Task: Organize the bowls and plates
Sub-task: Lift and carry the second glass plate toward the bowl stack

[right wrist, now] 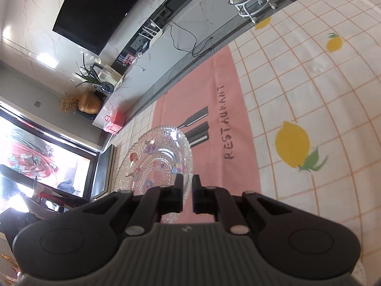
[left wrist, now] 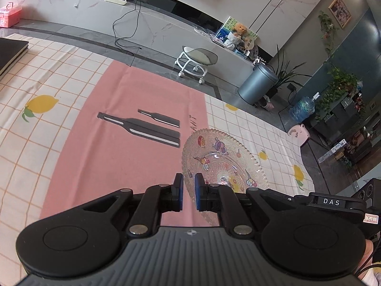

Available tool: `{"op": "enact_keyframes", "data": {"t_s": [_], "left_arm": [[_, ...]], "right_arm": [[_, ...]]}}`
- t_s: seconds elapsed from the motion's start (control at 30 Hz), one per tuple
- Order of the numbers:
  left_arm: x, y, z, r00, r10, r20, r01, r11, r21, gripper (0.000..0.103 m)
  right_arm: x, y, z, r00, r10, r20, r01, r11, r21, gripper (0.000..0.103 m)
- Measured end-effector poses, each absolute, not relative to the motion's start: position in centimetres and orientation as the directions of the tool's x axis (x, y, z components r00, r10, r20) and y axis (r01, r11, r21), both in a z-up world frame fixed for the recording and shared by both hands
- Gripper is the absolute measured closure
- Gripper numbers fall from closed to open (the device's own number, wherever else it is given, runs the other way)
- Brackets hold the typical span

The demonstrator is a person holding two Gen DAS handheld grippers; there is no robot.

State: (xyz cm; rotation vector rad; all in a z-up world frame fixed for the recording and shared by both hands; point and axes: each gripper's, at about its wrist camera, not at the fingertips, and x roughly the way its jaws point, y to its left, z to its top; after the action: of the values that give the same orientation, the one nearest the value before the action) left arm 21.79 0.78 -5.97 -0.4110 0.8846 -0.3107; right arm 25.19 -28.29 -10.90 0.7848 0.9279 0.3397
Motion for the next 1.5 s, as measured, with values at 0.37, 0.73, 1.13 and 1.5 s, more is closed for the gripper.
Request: {"op": "enact_keyframes", "data": {"t_s": [0.37, 0.73, 1.13, 1.5], "left_arm": [[13.7, -6.5, -7.3, 0.561, -0.474, -0.679, 0.092, 0.85, -0.518, 0.093], [11.4, -8.1, -12.9, 0.514, -0.459, -0.725, 0.006, 0.847, -0.532, 0.091], [10.7, -8.7, -14.4, 0.524, -0.419, -0.742, 0.004, 0.872, -0.49, 0.09], [10.2, -9.5, -14.3, 0.544, -0.39, -0.743, 0.048, 0.898, -0.437, 0.089]], "right_arm": [[13.2, -37.4, -9.9, 0.626, 0.518, -0.583, 0.141, 0.66, 0.738, 0.099], [9.7, -39.3, -13.4, 0.587, 0.462, -0.665, 0.218, 0.701, 0.679, 0.1], [11.1, -37.6, -14.6, 0.516, 0.401, -0.757, 0.217, 0.793, 0.569, 0.099], [11.5, -36.6, -14.9, 0.499, 0.345, -0.795, 0.204, 0.845, 0.494, 0.098]]}}
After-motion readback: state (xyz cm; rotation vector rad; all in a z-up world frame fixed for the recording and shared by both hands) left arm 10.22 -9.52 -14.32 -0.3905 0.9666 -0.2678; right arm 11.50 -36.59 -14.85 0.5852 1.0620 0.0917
